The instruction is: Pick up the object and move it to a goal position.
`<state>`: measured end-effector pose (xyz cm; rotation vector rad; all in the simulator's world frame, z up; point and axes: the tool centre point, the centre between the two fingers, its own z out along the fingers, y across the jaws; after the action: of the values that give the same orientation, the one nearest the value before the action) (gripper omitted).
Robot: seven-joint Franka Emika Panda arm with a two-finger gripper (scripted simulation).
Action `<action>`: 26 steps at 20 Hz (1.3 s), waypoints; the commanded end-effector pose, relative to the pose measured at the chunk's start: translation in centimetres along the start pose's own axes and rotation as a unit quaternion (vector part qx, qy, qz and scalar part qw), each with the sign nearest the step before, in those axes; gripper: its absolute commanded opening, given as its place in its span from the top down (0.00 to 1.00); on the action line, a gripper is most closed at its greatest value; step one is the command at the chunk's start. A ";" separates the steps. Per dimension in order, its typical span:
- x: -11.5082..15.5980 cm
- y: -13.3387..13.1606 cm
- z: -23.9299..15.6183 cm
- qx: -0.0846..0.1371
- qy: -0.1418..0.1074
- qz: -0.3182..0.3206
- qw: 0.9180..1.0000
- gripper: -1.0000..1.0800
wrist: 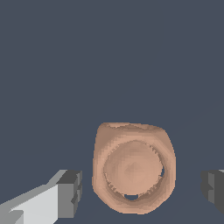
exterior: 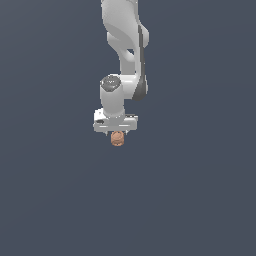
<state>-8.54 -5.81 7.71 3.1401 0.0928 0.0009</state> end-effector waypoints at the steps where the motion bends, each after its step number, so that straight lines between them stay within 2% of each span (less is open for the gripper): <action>1: -0.1 0.0 1.1 0.000 0.000 0.000 1.000 0.04; 11: -0.1 0.0 3.8 0.000 0.000 -0.001 1.000 0.04; 12: -0.1 0.0 3.8 0.000 0.000 -0.001 1.000 1.00; 26: 0.0 0.2 3.3 0.000 0.000 -0.001 1.000 1.00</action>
<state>-8.61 -5.92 4.18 3.1403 0.0957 -0.0013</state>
